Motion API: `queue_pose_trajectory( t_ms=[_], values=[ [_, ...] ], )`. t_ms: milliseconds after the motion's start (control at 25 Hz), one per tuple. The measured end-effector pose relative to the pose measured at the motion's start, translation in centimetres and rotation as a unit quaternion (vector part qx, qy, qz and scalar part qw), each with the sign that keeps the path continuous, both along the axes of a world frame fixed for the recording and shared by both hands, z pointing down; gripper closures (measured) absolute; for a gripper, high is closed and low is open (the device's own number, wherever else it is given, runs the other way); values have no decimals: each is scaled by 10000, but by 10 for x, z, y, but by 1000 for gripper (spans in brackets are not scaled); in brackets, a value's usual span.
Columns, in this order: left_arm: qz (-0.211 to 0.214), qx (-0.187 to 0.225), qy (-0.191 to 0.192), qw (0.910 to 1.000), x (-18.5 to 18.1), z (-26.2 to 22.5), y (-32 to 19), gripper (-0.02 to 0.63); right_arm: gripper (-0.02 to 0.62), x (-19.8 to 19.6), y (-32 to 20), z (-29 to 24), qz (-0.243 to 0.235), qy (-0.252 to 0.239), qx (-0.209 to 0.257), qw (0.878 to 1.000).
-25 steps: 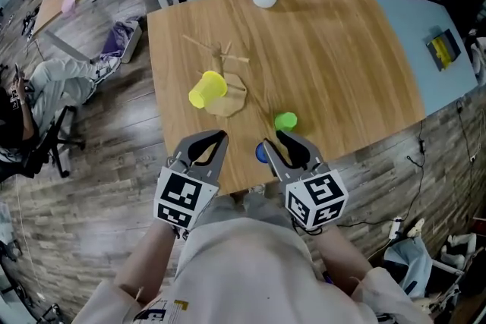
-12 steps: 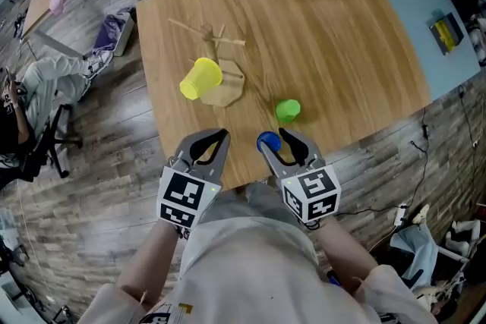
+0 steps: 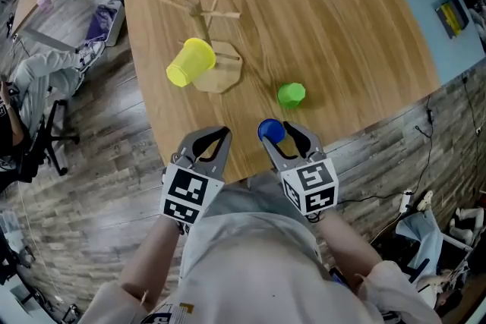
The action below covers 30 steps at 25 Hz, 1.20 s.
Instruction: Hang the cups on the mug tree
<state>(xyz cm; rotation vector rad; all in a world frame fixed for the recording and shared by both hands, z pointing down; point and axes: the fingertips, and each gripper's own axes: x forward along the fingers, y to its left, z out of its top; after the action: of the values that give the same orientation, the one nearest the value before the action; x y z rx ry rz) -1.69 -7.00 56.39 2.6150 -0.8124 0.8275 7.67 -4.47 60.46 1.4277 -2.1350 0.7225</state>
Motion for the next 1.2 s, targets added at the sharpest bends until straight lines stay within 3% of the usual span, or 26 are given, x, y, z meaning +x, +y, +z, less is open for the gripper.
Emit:
queue_pose_trajectory(
  t_ms=[320, 640, 1000, 1200],
  values=[
    [217, -185, -69, 9996, 12, 41, 3, 603, 350, 9, -2, 40, 89, 159, -162, 9997],
    [175, -353, -90, 9992, 5, 66, 1, 603, 341, 6, 1, 69, 38, 226, -378, 9990],
    [63, -452, -141, 9989, -3, 76, 5, 603, 347, 7, 1, 77, -24, 385, -417, 9984],
    [100, -440, -149, 9989, -3, 65, 11, 603, 350, 9, 6, 69, 139, 241, -429, 9987]
  ],
)
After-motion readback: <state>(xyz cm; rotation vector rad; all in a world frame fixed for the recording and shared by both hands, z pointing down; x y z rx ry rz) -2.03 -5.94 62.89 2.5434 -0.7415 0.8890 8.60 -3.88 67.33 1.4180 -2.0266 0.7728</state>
